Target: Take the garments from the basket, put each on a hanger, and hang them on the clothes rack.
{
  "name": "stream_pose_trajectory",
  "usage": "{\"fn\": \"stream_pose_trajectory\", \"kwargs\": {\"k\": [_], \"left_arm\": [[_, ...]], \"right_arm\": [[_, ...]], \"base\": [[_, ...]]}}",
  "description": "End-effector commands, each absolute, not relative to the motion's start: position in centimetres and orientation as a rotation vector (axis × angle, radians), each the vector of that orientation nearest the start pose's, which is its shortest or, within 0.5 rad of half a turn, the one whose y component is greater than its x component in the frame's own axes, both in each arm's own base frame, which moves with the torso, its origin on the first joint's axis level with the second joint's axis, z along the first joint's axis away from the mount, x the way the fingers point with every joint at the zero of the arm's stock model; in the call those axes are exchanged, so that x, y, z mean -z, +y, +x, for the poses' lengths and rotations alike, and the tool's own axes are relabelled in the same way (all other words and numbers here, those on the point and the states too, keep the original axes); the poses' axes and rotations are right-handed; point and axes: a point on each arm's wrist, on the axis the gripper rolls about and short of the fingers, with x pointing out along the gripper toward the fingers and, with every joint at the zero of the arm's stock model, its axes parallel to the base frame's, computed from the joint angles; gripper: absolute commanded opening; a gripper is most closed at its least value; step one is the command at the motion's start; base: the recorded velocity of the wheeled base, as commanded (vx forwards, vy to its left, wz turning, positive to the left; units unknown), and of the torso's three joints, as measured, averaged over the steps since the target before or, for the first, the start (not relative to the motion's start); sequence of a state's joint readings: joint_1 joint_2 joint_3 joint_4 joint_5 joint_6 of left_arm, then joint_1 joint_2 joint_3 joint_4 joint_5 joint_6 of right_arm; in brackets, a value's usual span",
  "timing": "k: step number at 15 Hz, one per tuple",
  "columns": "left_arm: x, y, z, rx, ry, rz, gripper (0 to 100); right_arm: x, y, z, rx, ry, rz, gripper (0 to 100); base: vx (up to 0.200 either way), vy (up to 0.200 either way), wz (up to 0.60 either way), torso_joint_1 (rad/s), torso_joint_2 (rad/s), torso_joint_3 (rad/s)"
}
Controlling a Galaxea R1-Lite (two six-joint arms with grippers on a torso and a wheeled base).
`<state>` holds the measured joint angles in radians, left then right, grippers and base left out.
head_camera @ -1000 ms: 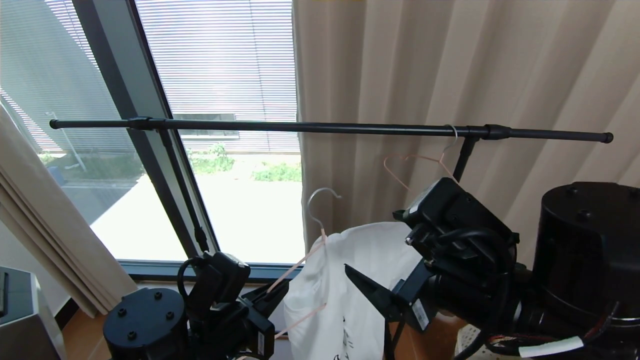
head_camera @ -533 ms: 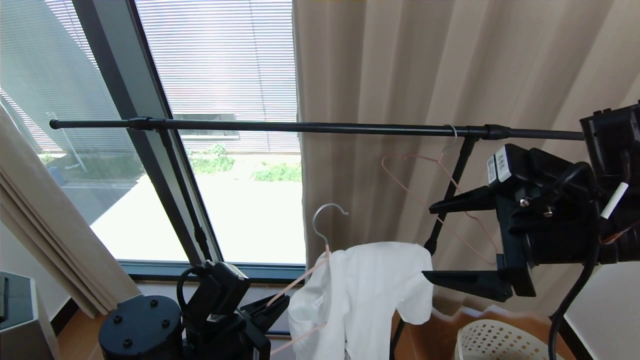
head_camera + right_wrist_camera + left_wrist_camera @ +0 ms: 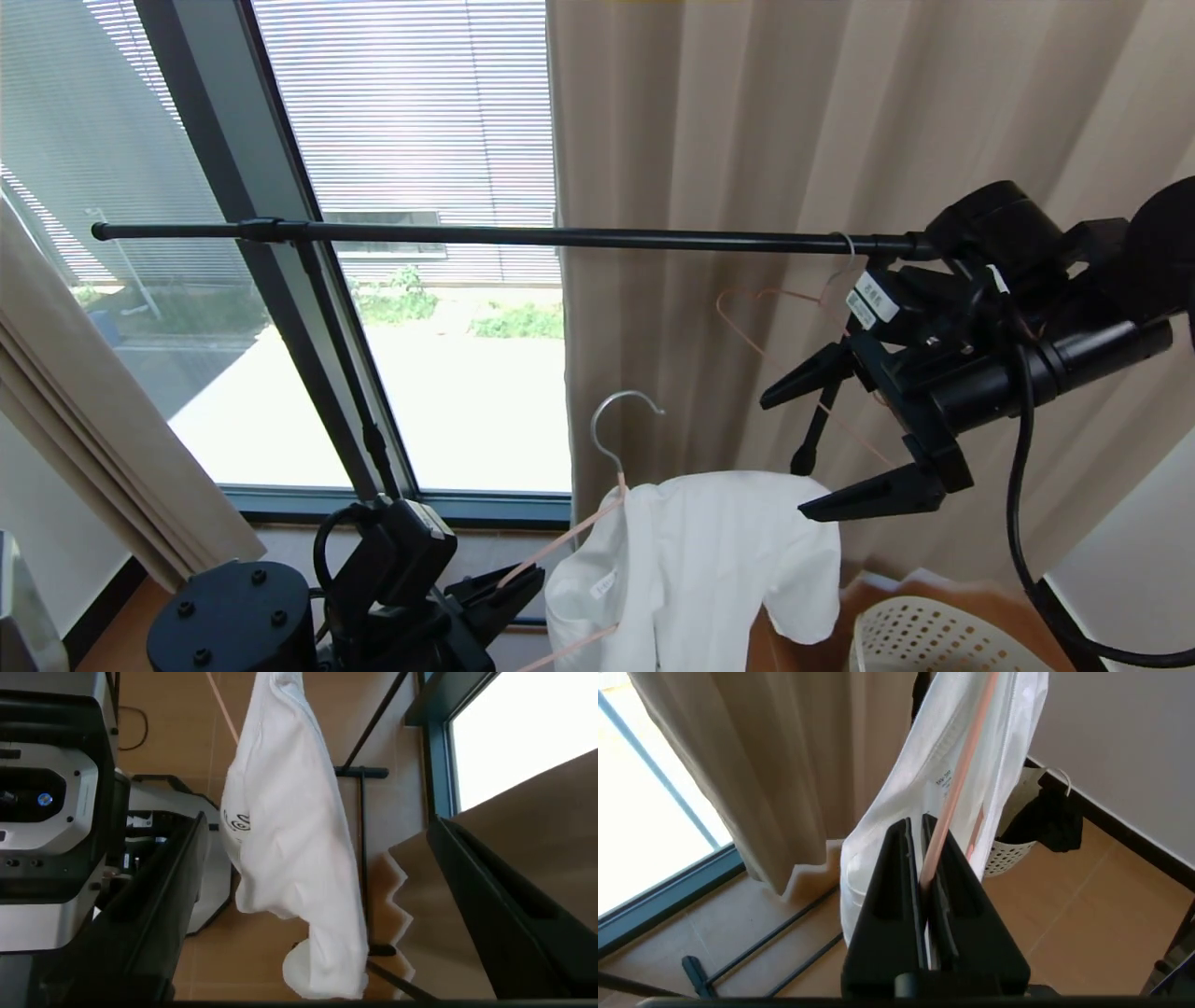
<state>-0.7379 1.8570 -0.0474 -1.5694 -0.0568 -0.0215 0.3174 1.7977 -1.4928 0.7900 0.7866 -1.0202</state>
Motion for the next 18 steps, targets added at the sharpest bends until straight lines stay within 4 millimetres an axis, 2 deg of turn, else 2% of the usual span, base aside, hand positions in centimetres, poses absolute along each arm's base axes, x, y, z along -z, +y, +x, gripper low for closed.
{"fn": "stream_pose_trajectory", "kwargs": {"k": [1,5,14,18], "left_arm": [[-7.9,-14.6,15.8,0.790,0.227,0.056,0],[-8.1,-14.7,15.5,0.806,0.216,0.055,0],[-8.4,-14.9,14.9,0.831,0.206,0.054,0],[-8.5,-14.9,14.7,0.837,0.201,0.053,0]], "right_arm": [[-20.9,11.6,29.8,-1.445,0.548,-0.535,100],[-20.0,13.0,29.7,-1.489,0.571,-0.533,100],[-18.9,14.1,29.9,-1.519,0.603,-0.537,100],[-18.6,14.8,29.7,-1.478,0.646,-0.625,100]], "base": [[0.000,0.000,0.00,0.000,0.00,0.000],[0.000,0.000,0.00,0.000,0.00,0.000],[0.000,0.000,0.00,0.000,0.00,0.000],[0.000,0.000,0.00,0.000,0.00,0.000]]}}
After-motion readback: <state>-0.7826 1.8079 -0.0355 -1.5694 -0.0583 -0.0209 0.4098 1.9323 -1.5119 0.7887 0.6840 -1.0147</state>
